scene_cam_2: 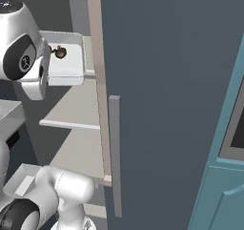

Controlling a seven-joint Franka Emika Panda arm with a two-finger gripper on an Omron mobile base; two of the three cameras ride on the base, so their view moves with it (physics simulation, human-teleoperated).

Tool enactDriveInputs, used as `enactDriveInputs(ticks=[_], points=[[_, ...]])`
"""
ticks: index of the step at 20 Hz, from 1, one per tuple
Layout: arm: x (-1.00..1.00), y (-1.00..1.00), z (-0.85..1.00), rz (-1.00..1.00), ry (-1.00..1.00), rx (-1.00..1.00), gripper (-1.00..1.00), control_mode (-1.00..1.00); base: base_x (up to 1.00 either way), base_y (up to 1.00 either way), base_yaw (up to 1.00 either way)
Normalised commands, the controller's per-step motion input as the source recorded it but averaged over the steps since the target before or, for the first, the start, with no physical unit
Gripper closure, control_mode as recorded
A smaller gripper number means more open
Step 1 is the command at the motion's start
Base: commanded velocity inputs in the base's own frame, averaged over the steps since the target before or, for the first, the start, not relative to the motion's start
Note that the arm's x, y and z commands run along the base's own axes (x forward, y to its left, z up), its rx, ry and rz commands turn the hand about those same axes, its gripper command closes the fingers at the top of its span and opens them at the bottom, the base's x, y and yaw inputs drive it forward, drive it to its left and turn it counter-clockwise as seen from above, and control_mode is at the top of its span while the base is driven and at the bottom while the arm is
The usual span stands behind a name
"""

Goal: Take the bell pepper and mushroom out of the freezer and place them in the tupperware container on the counter. Then put the tupperware containing the vegetables back in the freezer.

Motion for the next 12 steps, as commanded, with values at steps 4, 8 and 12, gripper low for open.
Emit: enactDriveInputs(ticks=[4,8,12], points=[[0.53,0.04,0.00,0.00,-0.02,0.01,1.00,-1.00,0.00,0.00,0.00],[0.53,0.04,-0.02,0.00,0.00,0.00,1.00,-1.00,0.00,0.00,0.00],[0.55,0.00,-0.04,0.00,0.00,0.05,1.00,-1.00,0.00,0.00,0.00]])
